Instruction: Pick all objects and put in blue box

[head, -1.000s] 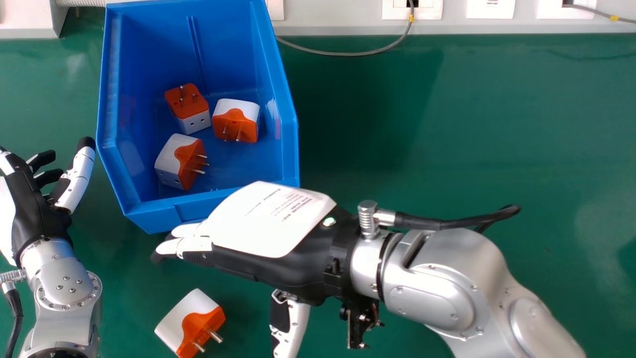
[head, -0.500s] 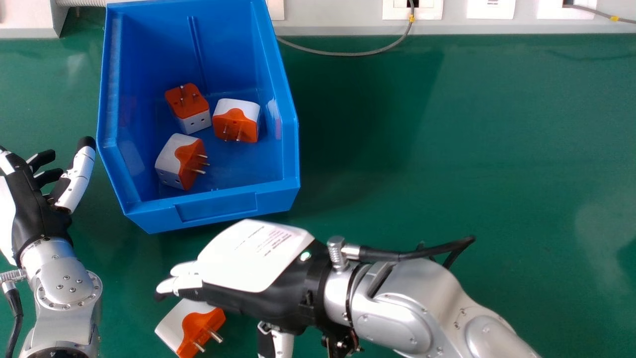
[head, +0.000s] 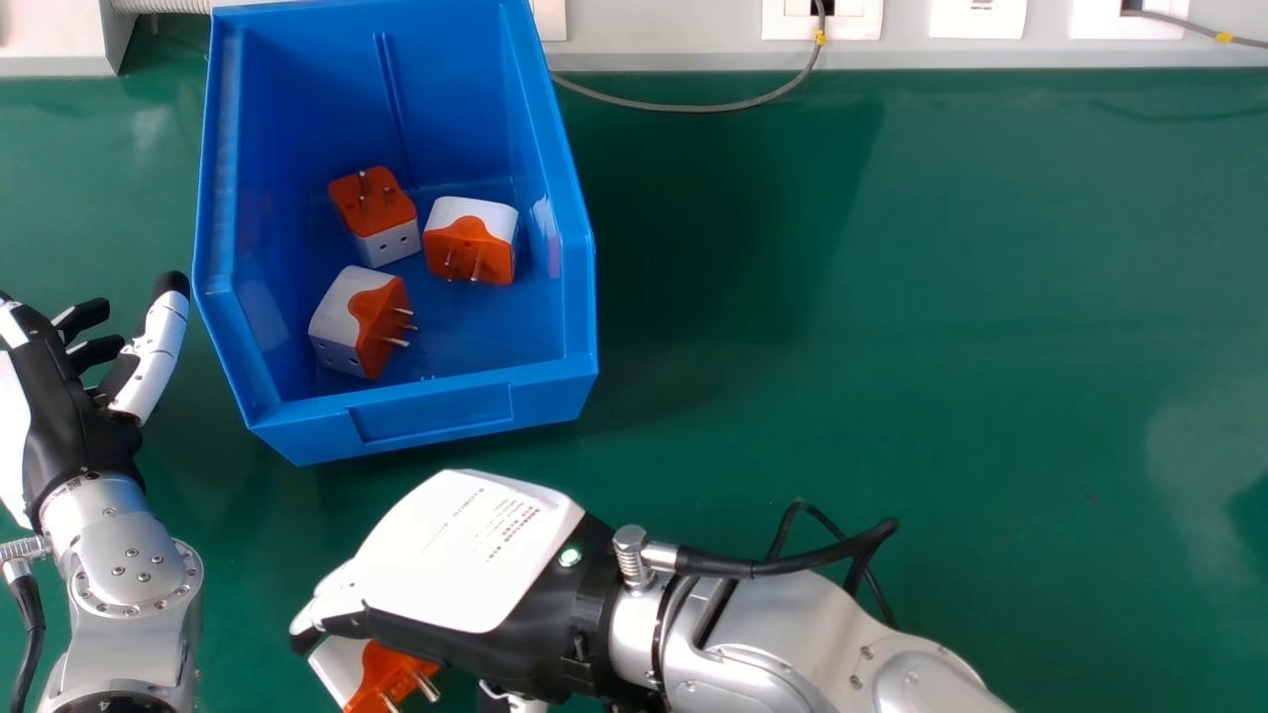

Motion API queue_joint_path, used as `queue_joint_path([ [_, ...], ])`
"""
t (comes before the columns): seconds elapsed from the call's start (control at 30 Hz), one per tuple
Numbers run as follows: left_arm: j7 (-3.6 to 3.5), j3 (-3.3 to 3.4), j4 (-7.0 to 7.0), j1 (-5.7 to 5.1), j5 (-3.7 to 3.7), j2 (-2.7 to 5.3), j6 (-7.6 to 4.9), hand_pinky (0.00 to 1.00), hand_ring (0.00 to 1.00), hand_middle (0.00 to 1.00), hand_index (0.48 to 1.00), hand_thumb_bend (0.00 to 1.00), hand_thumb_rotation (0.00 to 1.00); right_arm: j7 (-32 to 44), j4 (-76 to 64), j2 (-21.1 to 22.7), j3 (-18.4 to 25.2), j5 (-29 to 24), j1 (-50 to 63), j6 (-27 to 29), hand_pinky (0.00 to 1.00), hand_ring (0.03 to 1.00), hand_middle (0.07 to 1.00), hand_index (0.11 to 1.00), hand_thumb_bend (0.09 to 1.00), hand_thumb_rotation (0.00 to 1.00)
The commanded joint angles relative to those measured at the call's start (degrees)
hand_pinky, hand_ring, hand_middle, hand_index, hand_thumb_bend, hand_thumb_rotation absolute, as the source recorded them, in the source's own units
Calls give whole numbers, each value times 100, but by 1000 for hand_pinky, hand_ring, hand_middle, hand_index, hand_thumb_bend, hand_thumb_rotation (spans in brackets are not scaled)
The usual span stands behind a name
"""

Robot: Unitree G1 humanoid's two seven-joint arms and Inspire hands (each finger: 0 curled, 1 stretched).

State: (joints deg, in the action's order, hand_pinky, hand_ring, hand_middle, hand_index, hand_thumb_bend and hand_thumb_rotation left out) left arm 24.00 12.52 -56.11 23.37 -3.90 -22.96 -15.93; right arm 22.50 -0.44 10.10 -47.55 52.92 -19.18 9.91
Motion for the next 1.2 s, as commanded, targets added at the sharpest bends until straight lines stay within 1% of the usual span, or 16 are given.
queue_joint_path([
  [0.0, -43, -44, -42, 0, -27, 52, 74, 609, 752, 814, 867, 634, 546, -453, 50, -163, 128, -173, 64, 179, 569, 674, 741, 723, 644, 10],
  [0.07, -46, -47, -47, 4, -28, 52, 79, 609, 752, 814, 867, 634, 546, -607, 113, -188, 132, -201, 87, 230, 569, 674, 741, 723, 644, 10],
  [0.1, -48, -48, -44, 3, -28, 52, 81, 609, 752, 814, 867, 634, 546, -658, 129, -198, 133, -217, 97, 248, 539, 643, 716, 677, 617, 32],
  [0.17, -53, -48, -37, 0, -25, 54, 85, 609, 752, 814, 867, 634, 546, -723, 149, -206, 142, -250, 113, 284, 539, 643, 716, 677, 617, 32],
  [0.2, -47, -48, -22, -3, -25, 58, 92, 609, 752, 814, 867, 634, 546, -740, 161, -201, 158, -309, 124, 325, 502, 591, 673, 650, 596, 25],
  [0.23, -43, -48, -4, -11, -24, 64, 95, 609, 752, 814, 867, 634, 546, -749, 164, -189, 172, -365, 136, 369, 502, 591, 673, 650, 596, 25],
  [0.3, -45, -43, 25, -26, -15, 75, 93, 609, 752, 814, 866, 635, 546, -744, 166, -169, 178, -428, 130, 425, 433, 512, 601, 614, 565, 16],
  [0.33, -49, -40, 41, -33, -11, 78, 92, 609, 752, 814, 866, 635, 546, -745, 168, -166, 178, -433, 123, 444, 433, 512, 601, 614, 565, 16],
  [0.37, -52, -38, 51, -38, -9, 79, 93, 610, 752, 814, 866, 636, 546, -746, 171, -167, 180, -433, 120, 459, 409, 485, 575, 601, 554, 13],
  [0.43, -64, -32, 36, -38, -2, 74, 74, 610, 752, 814, 866, 636, 546, -779, 181, -169, 194, -437, 117, 512, 392, 465, 556, 590, 546, 10],
  [0.6, -85, -20, 41, -50, 10, 73, 45, 611, 752, 814, 866, 636, 547, -862, 225, -171, 219, -450, 113, 630, 373, 427, 525, 567, 529, 5],
  [0.8, -71, -25, 54, -60, -5, 72, 49, 611, 753, 814, 866, 636, 548, -925, 287, -185, 250, -488, 137, 733, 365, 409, 508, 561, 523, 3],
  [0.93, -76, -22, 31, -46, -5, 56, 49, 610, 753, 814, 866, 636, 548, -968, 308, -185, 259, -494, 142, 792, 357, 396, 494, 558, 518, 2],
  [1.03, -56, -33, 35, -51, -25, 51, 54, 610, 754, 814, 866, 636, 548, -940, 306, -196, 266, -516, 148, 794, 355, 390, 488, 555, 516, 1],
  [1.13, -29, -56, 25, -39, -56, 42, 71, 609, 753, 814, 866, 636, 547, -930, 308, -198, 286, -581, 157, 813, 353, 386, 484, 555, 514, 0],
  [1.17, -17, -66, 41, -41, -68, 43, 85, 607, 752, 814, 866, 635, 547, -926, 304, -196, 292, -601, 159, 819, 350, 383, 481, 555, 514, 0],
])
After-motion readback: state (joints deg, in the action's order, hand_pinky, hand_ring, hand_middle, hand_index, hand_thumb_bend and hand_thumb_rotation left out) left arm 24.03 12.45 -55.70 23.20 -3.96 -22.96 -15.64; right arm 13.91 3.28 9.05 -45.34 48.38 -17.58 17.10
